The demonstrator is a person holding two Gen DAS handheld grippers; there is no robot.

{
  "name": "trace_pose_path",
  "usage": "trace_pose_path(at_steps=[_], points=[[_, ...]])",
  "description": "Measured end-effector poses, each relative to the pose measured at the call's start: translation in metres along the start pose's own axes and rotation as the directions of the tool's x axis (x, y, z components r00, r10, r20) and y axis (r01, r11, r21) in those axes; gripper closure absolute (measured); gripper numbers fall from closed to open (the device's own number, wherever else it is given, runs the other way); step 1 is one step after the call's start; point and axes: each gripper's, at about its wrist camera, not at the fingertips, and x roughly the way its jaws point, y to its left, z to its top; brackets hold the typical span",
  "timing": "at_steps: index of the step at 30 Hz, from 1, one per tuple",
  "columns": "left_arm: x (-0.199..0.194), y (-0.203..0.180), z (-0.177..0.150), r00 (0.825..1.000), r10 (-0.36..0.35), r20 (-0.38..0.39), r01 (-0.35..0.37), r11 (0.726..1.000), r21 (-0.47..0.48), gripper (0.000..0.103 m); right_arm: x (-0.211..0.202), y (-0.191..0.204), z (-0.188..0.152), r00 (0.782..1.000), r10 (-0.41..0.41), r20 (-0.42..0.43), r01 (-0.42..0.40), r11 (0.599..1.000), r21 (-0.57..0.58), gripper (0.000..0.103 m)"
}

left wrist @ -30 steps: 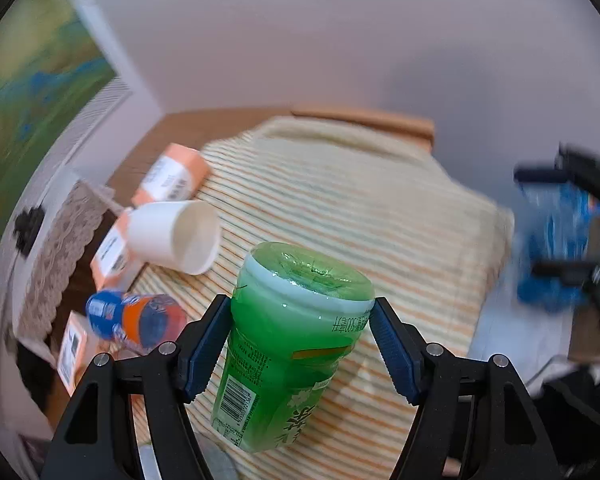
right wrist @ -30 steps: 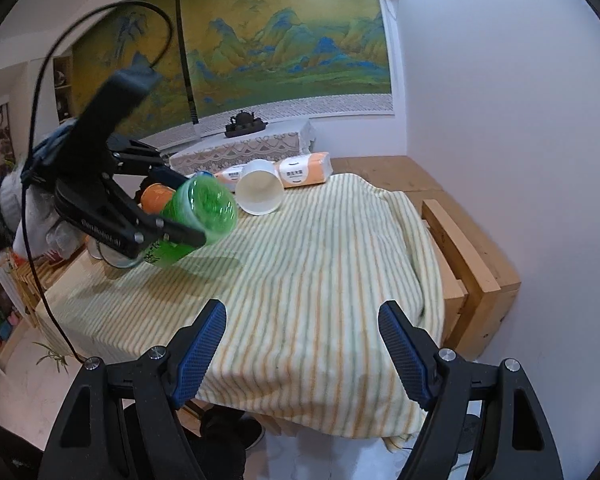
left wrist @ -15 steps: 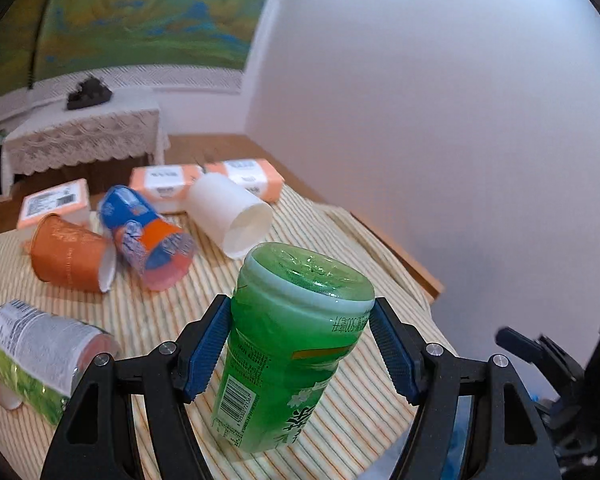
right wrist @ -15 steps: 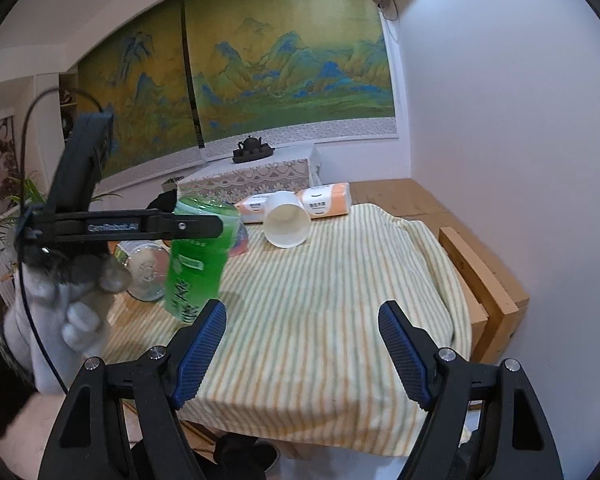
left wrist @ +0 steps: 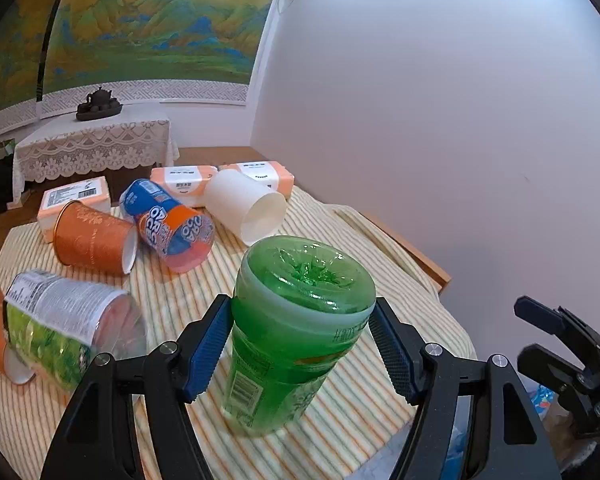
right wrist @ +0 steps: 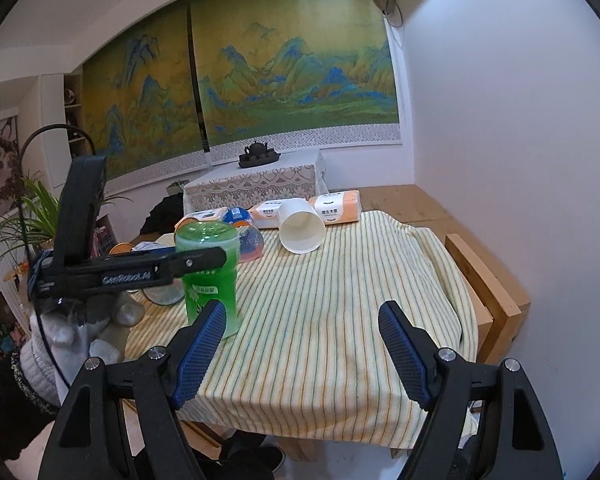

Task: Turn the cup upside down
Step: 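Lift and rotate the green bottle upright with the left gripper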

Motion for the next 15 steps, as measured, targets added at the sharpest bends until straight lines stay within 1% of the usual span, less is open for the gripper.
trace_pose_path(at_steps=[8,12,15], points=[[-0.014,0.003,-0.007,0.999,0.037,0.002,-0.037,0.999,0.001,0.03,0.004,0.011,-0.002,1.0,0.016,-0.008,-0.016,1.0,-0.013,0.028],[-0.017,0.009,-0.008,0.999,0.04,-0.003,-0.04,0.999,-0.012,0.029,0.005,0.015,-0.003,1.0,0.019,-0.01,-0.019,1.0,-0.016,0.028],[-0.019,0.009,-0.008,0.999,0.052,0.001,-0.052,0.999,-0.012,0.026,0.006,0.017,-0.003,1.0,0.022,-0.012,-0.022,1.0,-0.021,0.028]])
